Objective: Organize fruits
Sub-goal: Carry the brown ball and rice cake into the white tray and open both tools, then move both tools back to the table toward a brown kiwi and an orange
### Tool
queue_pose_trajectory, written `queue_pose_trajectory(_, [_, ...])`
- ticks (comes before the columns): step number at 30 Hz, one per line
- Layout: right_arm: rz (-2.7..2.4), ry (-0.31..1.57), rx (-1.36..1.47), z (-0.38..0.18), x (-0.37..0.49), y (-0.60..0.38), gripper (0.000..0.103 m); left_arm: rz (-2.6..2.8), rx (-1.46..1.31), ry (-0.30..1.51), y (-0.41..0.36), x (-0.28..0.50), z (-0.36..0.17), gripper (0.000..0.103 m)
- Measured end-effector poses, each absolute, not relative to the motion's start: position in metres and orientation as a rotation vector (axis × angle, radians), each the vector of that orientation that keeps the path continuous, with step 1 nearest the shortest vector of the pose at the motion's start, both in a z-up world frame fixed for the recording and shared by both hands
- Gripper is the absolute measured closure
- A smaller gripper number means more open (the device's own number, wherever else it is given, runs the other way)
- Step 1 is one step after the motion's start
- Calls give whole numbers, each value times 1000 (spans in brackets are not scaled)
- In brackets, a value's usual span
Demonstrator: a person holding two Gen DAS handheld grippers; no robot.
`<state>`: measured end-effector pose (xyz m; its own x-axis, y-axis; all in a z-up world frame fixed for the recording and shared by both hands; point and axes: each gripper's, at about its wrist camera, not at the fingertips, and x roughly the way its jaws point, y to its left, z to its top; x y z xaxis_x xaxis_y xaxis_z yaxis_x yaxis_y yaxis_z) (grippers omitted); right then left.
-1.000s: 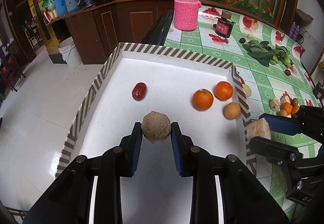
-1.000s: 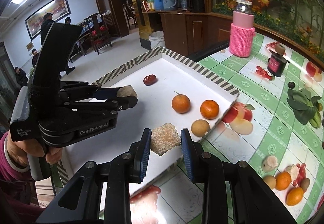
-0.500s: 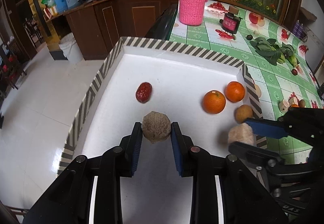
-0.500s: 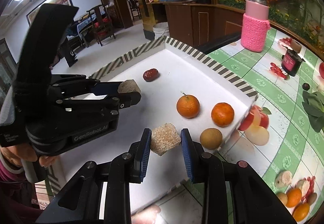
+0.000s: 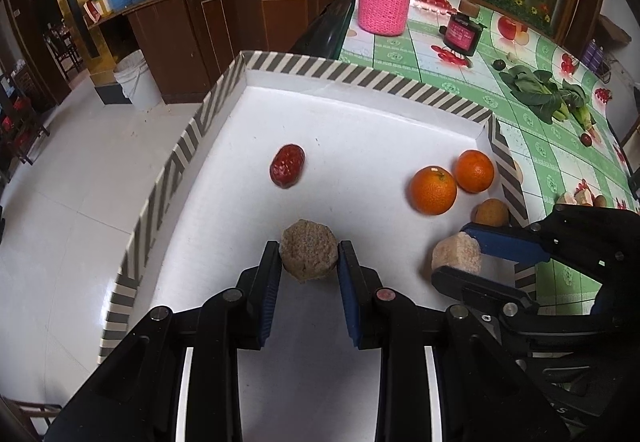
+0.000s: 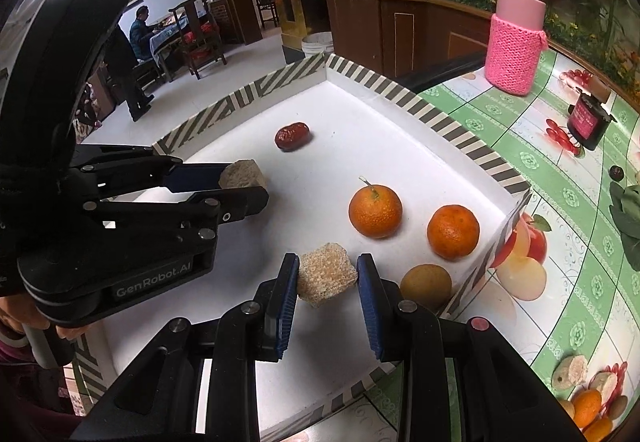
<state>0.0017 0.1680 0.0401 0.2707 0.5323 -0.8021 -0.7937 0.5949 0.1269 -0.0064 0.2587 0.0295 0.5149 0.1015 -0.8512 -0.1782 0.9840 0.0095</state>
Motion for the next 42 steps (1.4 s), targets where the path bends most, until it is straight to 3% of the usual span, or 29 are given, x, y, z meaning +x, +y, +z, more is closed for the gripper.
queue_pose_trajectory(15, [883, 918, -347, 31, 6, 173, 72, 176, -85, 1046, 257, 1, 27, 76])
queue_pose_trajectory(16, [883, 915, -346, 30, 5, 173, 72, 182, -80, 1048, 256, 1, 27, 73])
queue_pose_trajectory(18, [887, 911, -337, 32, 3, 171, 72, 197, -74, 1051, 257, 0, 26, 45])
queue_pose_trajectory(19, [887, 911, -330, 34, 2, 169, 71, 201, -81, 1049, 258, -2, 26, 41])
queue_pose_trajectory(26, [873, 877, -277, 56, -8, 139, 59, 231, -93, 1013, 259, -13, 32, 41])
queue_pose_trajectory(28, [865, 844, -271, 66, -14, 125, 51, 223, -89, 987, 253, -18, 37, 40])
queue_pose_trajectory(31, [827, 784, -256, 79, -21, 100, 35, 211, -75, 938, 239, -24, 47, 25])
queue_pose_trajectory(42, [633, 679, -187, 83, -34, -9, 22, 87, -72, 809, 166, -37, 75, 20])
